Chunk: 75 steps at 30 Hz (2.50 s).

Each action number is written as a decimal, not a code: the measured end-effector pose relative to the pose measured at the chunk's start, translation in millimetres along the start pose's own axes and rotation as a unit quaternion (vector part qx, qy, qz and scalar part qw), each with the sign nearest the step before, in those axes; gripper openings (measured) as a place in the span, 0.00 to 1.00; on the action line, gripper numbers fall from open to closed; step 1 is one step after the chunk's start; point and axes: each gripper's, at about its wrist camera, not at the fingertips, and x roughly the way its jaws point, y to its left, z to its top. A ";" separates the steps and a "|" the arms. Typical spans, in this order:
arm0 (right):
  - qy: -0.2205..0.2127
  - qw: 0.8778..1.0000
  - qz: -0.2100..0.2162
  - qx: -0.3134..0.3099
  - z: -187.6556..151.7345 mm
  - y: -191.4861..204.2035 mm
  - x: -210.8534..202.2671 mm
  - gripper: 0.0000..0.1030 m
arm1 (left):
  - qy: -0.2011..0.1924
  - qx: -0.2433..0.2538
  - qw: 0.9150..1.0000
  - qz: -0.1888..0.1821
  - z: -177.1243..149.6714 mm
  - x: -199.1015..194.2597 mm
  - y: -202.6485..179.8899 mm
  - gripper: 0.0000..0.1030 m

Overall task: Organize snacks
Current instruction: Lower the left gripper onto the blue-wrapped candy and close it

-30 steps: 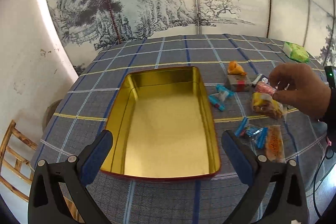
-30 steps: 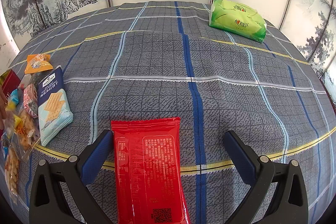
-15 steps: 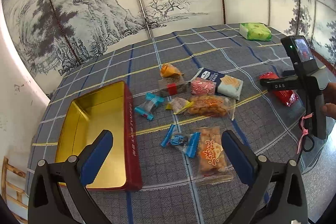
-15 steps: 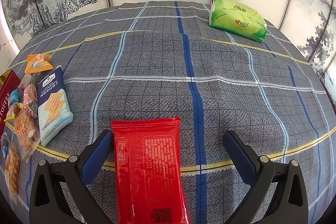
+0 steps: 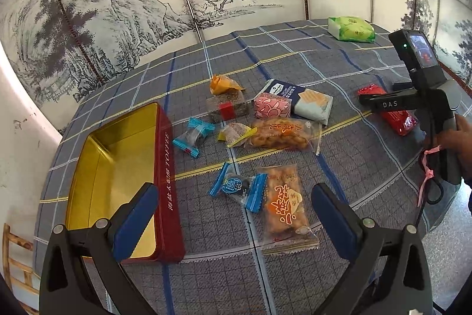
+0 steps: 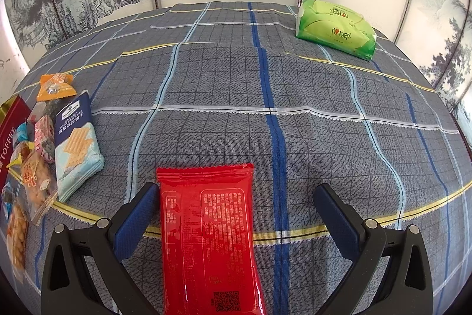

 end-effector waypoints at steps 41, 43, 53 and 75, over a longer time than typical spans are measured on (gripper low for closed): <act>-0.003 0.999 0.025 -0.030 -26.4 -4.8 -22.9 0.95 | 0.137 -0.179 0.969 -0.101 19.9 69.8 44.0 0.76; -0.003 0.999 0.025 -0.030 -26.4 -4.9 -22.8 0.96 | 0.154 -0.204 0.961 -0.102 19.4 79.3 47.1 0.71; -0.002 0.999 0.027 -0.030 -26.6 -5.1 -22.3 0.97 | 0.200 -0.240 0.946 -0.082 23.9 92.2 52.4 0.61; 0.001 0.998 0.041 -0.041 -28.2 -1.9 -22.7 1.00 | 0.247 -0.373 0.893 -0.051 18.8 107.5 56.5 0.46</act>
